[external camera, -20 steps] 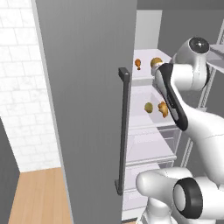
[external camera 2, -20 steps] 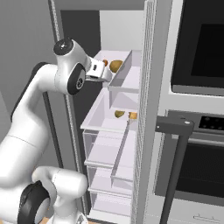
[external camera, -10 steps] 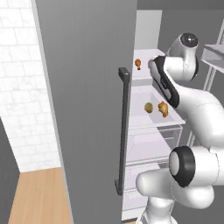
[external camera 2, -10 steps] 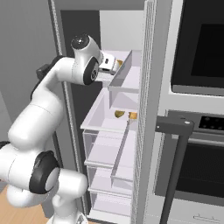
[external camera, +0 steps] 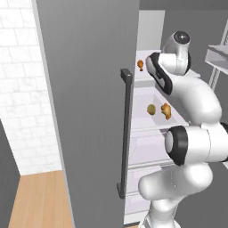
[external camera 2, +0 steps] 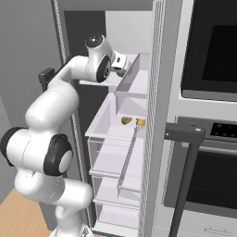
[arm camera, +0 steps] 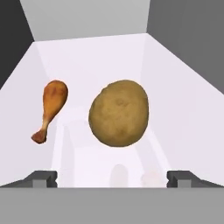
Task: Place one potato and one chicken drumstick in each tupperware on the nearby counter, to pack two identical lunches.
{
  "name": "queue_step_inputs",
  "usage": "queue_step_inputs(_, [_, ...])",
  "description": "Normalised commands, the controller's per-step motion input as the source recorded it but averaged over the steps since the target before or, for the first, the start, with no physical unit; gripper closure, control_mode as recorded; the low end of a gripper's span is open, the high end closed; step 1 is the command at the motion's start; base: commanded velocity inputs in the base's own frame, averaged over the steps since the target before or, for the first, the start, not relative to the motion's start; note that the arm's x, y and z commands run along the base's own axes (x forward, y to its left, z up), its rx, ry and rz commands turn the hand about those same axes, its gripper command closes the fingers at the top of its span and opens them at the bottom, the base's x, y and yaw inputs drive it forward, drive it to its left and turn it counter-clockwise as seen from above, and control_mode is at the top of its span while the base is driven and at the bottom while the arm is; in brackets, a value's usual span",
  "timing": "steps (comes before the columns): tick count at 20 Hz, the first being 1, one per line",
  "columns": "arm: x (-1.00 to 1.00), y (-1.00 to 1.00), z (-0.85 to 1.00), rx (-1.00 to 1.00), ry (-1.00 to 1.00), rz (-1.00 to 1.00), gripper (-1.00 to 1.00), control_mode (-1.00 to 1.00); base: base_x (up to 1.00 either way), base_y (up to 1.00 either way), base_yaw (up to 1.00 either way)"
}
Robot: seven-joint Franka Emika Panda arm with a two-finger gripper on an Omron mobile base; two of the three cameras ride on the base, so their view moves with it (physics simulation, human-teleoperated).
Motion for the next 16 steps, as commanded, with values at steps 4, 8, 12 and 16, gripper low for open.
queue_step_inputs(4, [0.47, -0.18, -0.11, 0.0, 0.0, 0.0, -1.0, -1.0, 0.0, 0.0, 0.0])
queue_step_inputs(8, [0.47, -0.13, -0.19, 0.0, 0.02, 0.0, -1.0, -1.0, 0.0, 0.0, 0.0])
queue_step_inputs(12, [0.49, -0.1, -0.21, 0.0, 0.02, 0.0, -1.0, -1.0, 0.0, 0.0, 0.0])
queue_step_inputs(16, [0.35, -0.08, -0.24, 0.0, 0.03, 0.0, -1.0, -1.0, 0.0, 0.0, 0.0])
